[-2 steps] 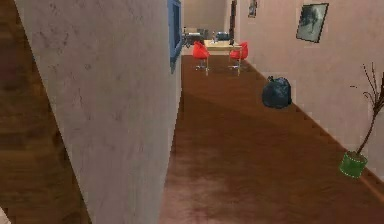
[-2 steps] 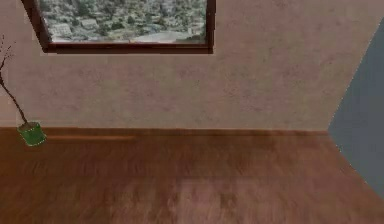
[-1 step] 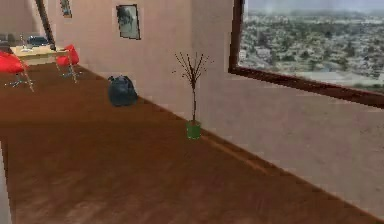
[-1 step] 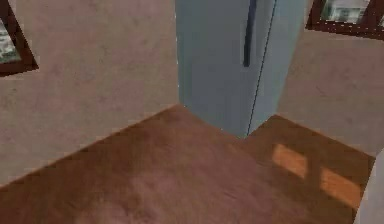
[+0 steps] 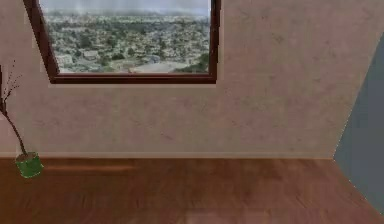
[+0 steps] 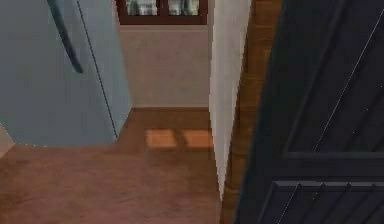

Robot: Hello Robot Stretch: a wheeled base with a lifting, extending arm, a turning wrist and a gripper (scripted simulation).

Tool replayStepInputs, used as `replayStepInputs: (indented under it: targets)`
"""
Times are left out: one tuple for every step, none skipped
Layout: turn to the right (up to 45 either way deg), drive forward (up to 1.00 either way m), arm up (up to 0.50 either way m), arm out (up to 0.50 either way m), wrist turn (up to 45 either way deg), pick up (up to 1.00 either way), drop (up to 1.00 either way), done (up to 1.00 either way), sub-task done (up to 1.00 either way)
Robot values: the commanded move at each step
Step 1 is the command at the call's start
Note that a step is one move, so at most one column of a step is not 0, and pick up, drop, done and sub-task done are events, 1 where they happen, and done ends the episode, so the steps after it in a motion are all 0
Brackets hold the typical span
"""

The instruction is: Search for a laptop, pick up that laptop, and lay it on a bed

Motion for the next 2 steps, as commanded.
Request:
replayStepInputs:
  targets:
    - [33.0, 0.00, 0.00, 0.00, 0.0, 0.00, 0.00, 0.00, 0.00]
    - [0.0, 0.10, 0.00, 0.00, 0.0, 0.00, 0.00, 0.00, 0.00]
